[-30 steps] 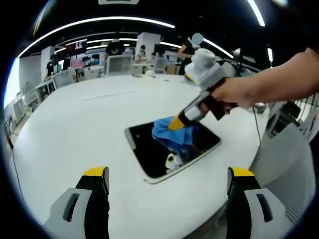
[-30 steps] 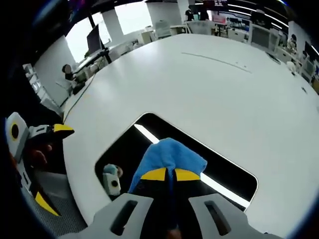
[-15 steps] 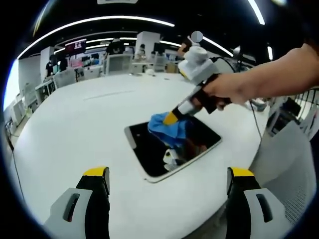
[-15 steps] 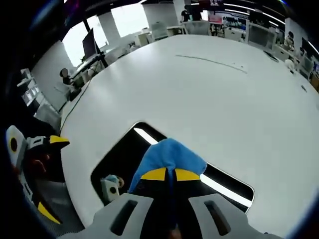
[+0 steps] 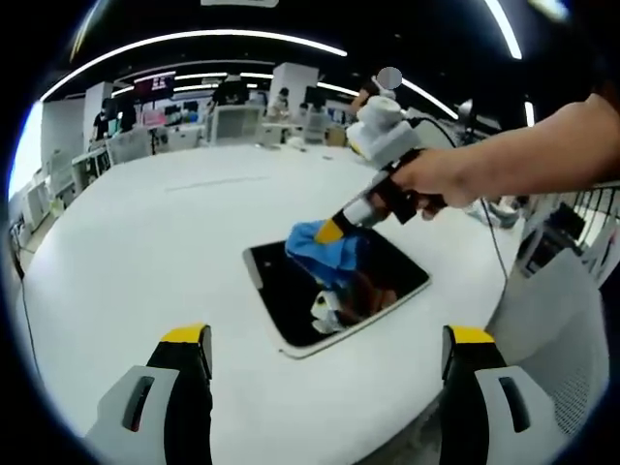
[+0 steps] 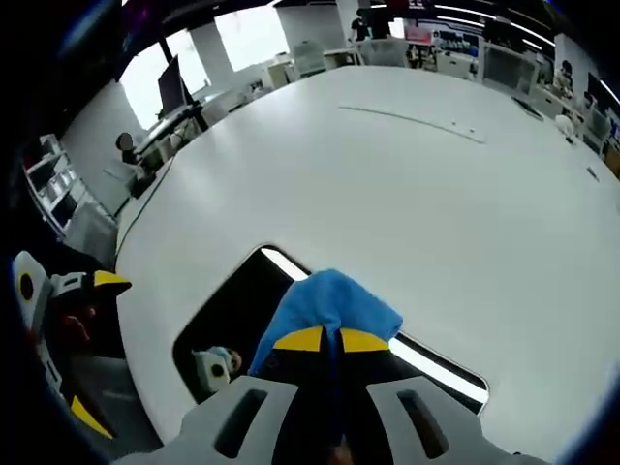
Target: Wipe the mirror surface with the cleaning cloth until all visible marks leave the cleaned area.
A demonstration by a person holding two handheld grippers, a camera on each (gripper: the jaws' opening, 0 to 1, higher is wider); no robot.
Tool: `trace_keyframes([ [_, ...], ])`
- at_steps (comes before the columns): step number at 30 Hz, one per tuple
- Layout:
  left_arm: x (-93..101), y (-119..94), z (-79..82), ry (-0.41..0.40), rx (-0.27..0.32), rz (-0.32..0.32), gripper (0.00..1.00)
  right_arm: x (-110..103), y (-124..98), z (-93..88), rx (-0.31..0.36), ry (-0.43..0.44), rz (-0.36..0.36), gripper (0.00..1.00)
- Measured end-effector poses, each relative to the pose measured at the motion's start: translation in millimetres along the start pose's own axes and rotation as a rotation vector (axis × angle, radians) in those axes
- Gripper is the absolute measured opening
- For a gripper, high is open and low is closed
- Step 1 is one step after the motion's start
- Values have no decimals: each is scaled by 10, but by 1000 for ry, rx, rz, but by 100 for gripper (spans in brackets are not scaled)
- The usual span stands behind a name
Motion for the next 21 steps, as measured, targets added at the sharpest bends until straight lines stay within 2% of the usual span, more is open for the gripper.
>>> trace_keyframes([
  [17,0,1,-3,13,-4,6,99,49,25,22,8,36,-15,0],
  [21,-5,-2,3,8,0,8,99,62,25,25,10,72,-13,0],
])
Point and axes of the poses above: the point that each gripper's makers call its tool centre point, and the gripper's own axes: y roughly forward along the fingers, x roughly to its right, z roughly out of its top, the point moved 2 cm from there along -y, roughly backward along the fingers, and after that the axes turned 13 degrees about -y, right-handed, at the moved point
